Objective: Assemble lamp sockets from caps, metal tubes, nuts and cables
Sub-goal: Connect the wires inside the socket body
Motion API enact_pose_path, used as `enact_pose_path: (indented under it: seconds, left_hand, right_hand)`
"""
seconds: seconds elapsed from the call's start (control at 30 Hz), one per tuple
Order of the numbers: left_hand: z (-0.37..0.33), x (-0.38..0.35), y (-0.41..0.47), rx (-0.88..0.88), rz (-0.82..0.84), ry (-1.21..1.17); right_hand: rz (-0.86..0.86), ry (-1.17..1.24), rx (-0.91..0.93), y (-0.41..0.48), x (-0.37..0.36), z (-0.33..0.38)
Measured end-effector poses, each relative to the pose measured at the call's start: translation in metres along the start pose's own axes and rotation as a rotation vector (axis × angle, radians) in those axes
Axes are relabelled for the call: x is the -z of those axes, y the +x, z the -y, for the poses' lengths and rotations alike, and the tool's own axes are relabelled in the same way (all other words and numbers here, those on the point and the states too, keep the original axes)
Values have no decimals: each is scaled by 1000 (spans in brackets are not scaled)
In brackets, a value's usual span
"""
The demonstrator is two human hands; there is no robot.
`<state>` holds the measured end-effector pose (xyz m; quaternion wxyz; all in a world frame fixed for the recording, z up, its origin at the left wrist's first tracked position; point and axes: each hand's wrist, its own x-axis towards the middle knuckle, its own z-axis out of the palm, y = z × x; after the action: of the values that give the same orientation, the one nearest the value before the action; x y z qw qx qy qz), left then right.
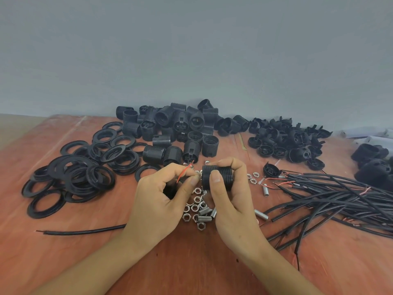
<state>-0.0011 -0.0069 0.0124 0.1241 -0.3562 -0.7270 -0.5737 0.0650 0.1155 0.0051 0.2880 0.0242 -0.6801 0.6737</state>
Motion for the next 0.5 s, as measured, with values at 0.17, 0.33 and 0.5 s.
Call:
enact_pose_path:
  seconds: [0.17,0.33,0.5]
  left_hand:
    - [-1,1,3,8,8,-44]
    - [-2,0,2,-12,17,-47]
    - [-3,0,0,-21,32,-39]
  right_hand:
    - [-39,111,-16,2,-1,6]
    - [-42,71,6,2,0,5]
    - [-30,60,9,0,-2,4]
